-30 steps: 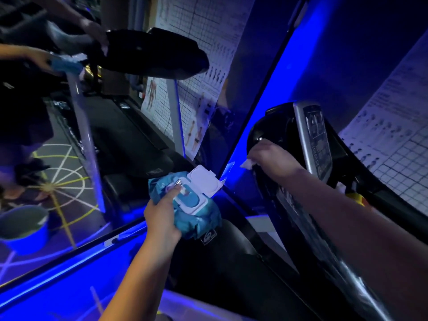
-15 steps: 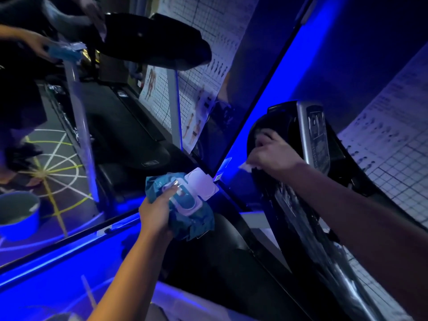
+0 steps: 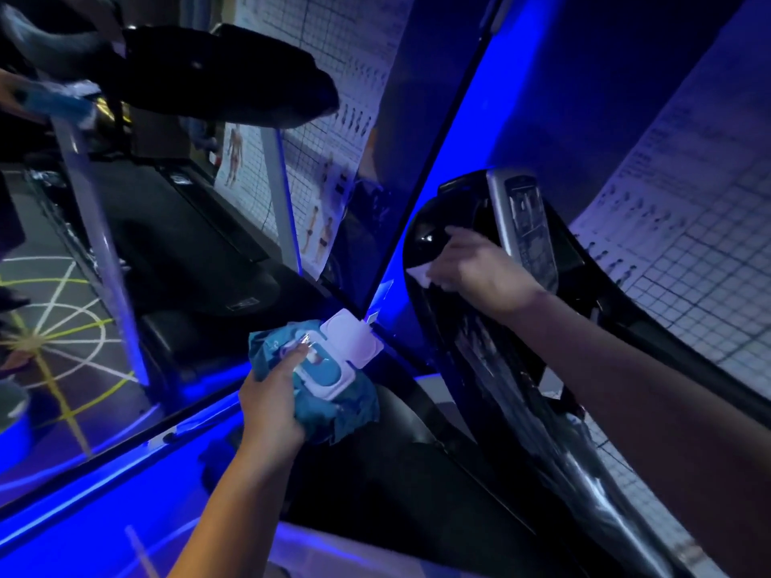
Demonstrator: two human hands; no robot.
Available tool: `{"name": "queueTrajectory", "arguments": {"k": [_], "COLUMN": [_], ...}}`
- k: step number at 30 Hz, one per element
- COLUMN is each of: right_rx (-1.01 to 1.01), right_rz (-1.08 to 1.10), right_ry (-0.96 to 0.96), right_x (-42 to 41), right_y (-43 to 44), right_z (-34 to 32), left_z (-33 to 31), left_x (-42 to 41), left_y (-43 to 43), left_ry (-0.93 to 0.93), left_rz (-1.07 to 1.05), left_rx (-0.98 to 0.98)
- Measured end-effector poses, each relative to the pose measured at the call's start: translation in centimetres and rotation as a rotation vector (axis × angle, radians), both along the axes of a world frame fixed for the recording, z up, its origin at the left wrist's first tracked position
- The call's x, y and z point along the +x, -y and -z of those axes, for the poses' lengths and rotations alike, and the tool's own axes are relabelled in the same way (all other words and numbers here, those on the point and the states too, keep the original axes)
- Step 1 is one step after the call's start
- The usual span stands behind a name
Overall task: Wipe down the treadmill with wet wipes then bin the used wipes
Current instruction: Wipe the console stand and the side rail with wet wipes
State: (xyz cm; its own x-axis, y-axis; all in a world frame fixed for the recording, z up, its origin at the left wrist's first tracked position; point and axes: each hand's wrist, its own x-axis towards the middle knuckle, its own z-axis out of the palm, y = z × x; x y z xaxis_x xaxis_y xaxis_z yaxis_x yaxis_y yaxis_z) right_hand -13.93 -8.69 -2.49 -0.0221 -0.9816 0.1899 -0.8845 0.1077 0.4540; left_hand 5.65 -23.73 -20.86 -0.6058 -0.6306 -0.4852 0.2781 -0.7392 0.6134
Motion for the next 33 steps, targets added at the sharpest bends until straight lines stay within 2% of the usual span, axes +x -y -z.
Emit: {"name": "queueTrajectory", "arguments": {"k": [2,5,7,10,13,17,23,26,31,33], "right_rx": [-0.062,0.155,0.229,0.239,0.070,-0.209,-0.041,-0.041,-0.366,-0.398], "right_rz": [0.033,0.021,0.066,-0.017,-0.050,0.075,0.124,0.136,0.236,0.322], "right_ry": [0.073,0.215,0.320,0.222,0.170,0.209,0.177,0.180,0.323,0.346], "right_x": [-0.1,1.3,2.6,3.3,1.5,0.4,5.0,4.8,1.5,1.8], "right_y": [-0.4,-2.8,-5.5,-7.5,-5.7,-3.0,-8.5,-8.8,-3.6,-3.4], "right_z": [0.0,2.4,4.1,4.7,3.5,2.4,4.8,5.3,2.8,3.2], "left_z": [-0.1,-0.3,-0.5,-0.8,-1.6,-2.0,-1.4,-1.4,-1.7,-1.6], "left_x": [-0.4,-0.9,-1.2,-1.2,-1.1,-1.1,-0.6,-0.3,-1.0,-1.6], "left_y": [-0.9,-1.8,-2.0,-2.4,-2.8,-3.1,-2.4,-2.1,-2.1,-2.2], "left_ry": [-0.004,-0.027,-0.061,-0.087,-0.082,-0.081,-0.064,-0.062,-0.046,-0.046], "left_rz": [0.009,0.012,0.037,0.073,0.048,0.067,0.083,0.102,0.102,0.095], "left_rx": [0.007,0.008,0.045,0.039,-0.010,0.002,0.005,-0.017,-0.011,-0.012]}}
